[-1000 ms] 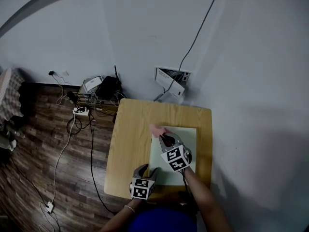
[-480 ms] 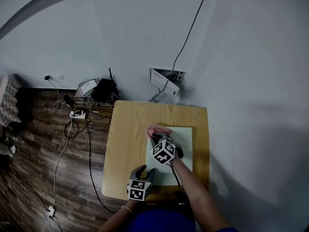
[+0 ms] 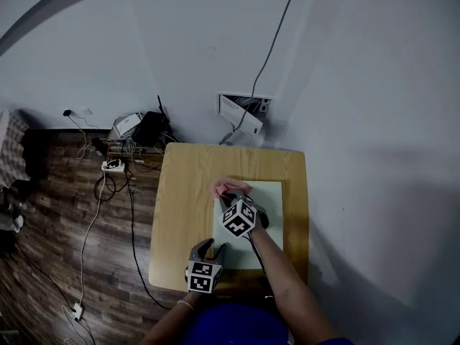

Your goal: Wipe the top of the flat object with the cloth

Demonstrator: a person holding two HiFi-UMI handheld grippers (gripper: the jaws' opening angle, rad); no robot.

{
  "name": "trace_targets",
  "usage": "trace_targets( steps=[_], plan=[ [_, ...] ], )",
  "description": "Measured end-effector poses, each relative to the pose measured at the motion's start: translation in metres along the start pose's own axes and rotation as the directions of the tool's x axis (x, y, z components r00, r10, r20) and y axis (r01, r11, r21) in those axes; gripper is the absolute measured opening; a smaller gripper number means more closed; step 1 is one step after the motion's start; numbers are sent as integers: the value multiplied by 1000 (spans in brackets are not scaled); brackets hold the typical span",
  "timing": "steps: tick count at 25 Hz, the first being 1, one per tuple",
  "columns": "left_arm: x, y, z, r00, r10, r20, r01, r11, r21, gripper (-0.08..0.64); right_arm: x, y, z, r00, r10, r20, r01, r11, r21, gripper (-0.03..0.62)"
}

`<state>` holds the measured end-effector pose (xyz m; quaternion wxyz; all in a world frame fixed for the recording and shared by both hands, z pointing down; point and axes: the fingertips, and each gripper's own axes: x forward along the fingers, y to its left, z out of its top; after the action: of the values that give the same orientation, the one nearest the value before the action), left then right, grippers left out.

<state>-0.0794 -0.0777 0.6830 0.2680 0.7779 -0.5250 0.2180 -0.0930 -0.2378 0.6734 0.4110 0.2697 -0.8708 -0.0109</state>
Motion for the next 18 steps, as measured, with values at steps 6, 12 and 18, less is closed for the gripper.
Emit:
trace_targets(
  steps=[6,12,18],
  plan=[
    [-3,-1,-2,1000,8,2,-8,1000,28,167,-6,-3,-11,1000,-3,-18,3,1000,0,14],
    [-1,-2,-2,1000,13,-7,-13,999,29,167,-15,-18,-30,999,-11,-45,13,999,44,14],
    [0,-3,-2,1000,19,-6,-19,1000,22,166,-27,-34,-51,998,-14,-67,21,995,99,14]
  ],
)
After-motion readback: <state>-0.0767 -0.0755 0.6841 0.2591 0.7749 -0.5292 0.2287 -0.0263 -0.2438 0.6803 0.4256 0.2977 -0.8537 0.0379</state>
